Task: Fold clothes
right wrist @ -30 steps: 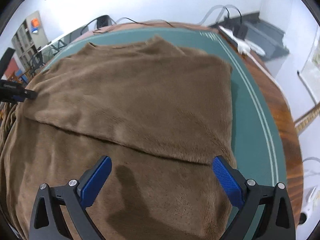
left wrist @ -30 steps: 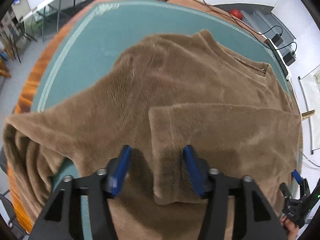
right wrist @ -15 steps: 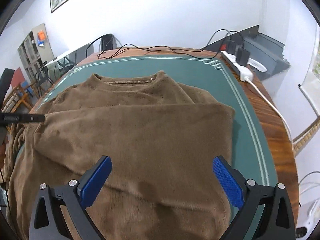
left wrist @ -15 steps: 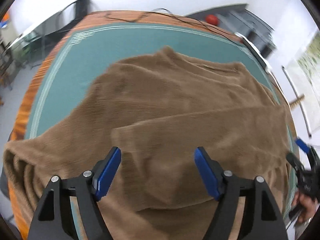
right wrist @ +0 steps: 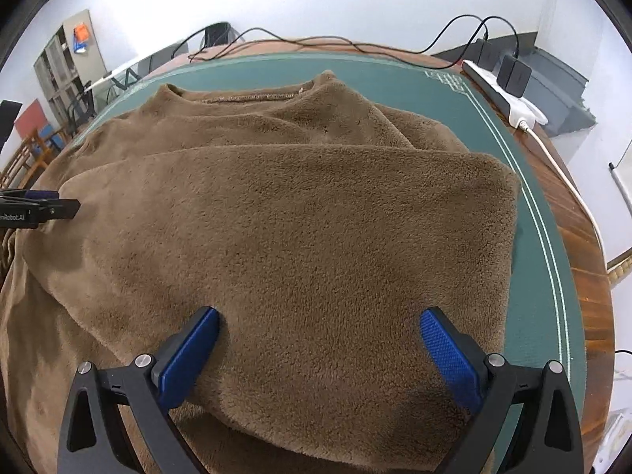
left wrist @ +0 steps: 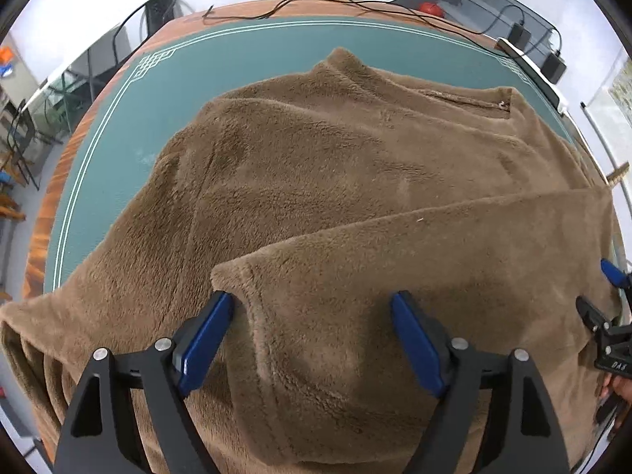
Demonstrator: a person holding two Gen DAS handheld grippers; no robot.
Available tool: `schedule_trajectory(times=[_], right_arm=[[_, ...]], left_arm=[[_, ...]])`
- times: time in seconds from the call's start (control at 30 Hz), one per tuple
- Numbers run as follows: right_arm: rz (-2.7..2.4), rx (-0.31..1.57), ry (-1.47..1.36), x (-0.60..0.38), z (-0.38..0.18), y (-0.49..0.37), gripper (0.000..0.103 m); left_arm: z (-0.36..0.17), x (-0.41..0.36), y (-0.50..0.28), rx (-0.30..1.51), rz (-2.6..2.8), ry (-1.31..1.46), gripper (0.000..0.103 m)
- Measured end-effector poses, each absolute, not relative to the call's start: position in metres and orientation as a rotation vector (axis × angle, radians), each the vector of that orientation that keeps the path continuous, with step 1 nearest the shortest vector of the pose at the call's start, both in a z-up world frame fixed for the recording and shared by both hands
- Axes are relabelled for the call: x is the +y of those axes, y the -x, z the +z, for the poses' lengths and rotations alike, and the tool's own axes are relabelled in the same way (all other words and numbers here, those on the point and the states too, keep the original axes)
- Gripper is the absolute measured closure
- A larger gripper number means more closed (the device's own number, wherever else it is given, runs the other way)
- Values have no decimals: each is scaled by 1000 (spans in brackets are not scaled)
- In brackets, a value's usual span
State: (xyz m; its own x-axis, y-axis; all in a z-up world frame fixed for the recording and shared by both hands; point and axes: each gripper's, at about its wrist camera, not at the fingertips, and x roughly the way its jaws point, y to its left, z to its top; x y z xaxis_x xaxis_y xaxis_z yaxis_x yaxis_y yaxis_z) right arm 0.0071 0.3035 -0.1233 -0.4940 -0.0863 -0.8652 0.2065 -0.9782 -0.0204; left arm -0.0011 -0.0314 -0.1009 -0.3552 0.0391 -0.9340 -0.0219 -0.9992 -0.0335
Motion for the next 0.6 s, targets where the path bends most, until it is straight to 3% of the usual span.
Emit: schedule_trajectory(times=[0.37, 0.6], right_arm=[[-2361, 189, -1417, 275, -108, -118, 1], [-2260, 364, -1395, 256, -130, -184, 1]], left_arm=[[-78, -36, -52, -146, 2489, 1791, 18], [-93, -41, -113, -310, 2448, 1884, 18]])
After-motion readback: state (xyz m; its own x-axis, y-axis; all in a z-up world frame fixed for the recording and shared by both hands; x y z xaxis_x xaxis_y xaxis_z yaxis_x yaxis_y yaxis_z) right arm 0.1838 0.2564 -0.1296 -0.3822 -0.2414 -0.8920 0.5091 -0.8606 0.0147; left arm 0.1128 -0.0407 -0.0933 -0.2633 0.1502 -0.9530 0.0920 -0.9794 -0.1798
